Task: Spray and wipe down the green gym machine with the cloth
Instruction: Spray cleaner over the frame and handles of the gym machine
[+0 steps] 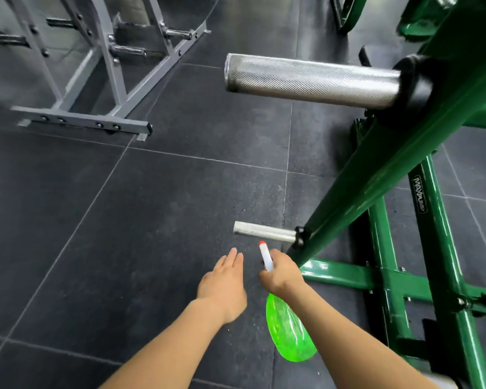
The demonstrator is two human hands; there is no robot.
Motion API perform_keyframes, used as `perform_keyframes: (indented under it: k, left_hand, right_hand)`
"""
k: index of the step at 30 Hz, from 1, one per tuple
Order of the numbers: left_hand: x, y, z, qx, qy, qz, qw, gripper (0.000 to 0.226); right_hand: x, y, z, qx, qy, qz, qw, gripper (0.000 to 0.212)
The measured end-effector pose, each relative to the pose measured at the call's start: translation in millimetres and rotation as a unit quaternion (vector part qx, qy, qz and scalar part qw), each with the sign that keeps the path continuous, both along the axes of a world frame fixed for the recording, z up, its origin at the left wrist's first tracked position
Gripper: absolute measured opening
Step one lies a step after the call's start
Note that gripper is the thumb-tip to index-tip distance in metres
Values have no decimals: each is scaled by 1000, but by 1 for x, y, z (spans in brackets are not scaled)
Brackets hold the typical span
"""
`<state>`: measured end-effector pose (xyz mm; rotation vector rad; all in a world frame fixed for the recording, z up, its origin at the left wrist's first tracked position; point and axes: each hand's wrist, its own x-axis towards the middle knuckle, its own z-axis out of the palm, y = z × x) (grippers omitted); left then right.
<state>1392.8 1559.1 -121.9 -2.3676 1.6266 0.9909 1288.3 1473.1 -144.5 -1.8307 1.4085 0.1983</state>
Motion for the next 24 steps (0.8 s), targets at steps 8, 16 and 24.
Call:
perform_keyframes:
  k: [8, 16, 24]
  left_hand:
    - [-1, -28, 59, -110, -6, -47, 993, 70]
    - [-17, -58, 137, -308, -61, -196, 929, 60]
    - [-37, -109, 222, -367, -228, -203, 879, 71]
  right_hand:
    - [-48, -14, 40, -71, 44, -92, 992, 18]
    - [-67, -17, 99, -39, -27, -93, 995, 15]
    - [-78, -16, 172, -162, -189, -97, 964, 9]
